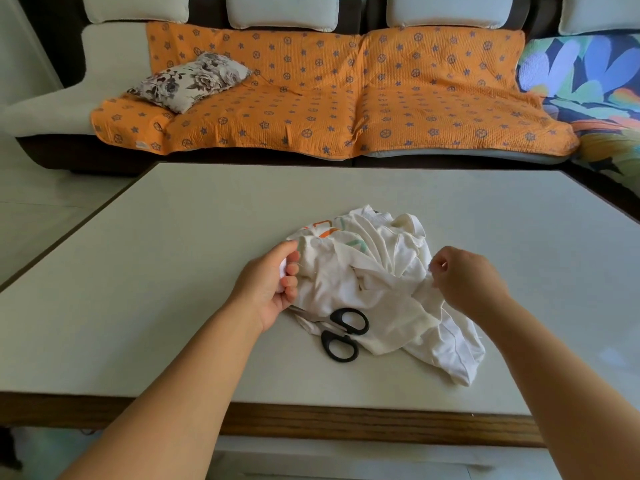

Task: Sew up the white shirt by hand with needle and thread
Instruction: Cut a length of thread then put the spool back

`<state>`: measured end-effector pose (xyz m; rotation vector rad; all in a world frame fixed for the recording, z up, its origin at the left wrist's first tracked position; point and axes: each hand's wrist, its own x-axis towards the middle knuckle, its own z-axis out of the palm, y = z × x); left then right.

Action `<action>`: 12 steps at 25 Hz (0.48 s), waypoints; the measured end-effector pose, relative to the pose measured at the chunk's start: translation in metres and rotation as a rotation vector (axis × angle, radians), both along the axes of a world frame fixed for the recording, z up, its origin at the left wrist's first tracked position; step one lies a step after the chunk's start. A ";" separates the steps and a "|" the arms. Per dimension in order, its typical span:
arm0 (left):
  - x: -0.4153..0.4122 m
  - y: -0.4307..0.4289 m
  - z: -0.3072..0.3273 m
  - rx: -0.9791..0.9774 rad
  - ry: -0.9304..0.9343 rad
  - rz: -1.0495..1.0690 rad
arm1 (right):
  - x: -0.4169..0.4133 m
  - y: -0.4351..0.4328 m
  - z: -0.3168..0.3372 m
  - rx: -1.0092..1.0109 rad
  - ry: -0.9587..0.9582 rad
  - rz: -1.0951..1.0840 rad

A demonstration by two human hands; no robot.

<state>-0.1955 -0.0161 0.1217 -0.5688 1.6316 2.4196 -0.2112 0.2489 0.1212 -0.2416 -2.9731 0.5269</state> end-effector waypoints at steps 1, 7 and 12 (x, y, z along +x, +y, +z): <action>0.002 0.002 0.002 0.015 0.005 -0.047 | -0.001 -0.001 -0.002 -0.055 -0.044 0.014; 0.012 0.016 0.010 0.136 0.021 -0.241 | 0.010 -0.010 0.031 0.043 0.125 -0.034; 0.018 0.026 0.015 0.199 0.039 -0.313 | 0.054 -0.088 0.041 -0.887 -0.243 0.527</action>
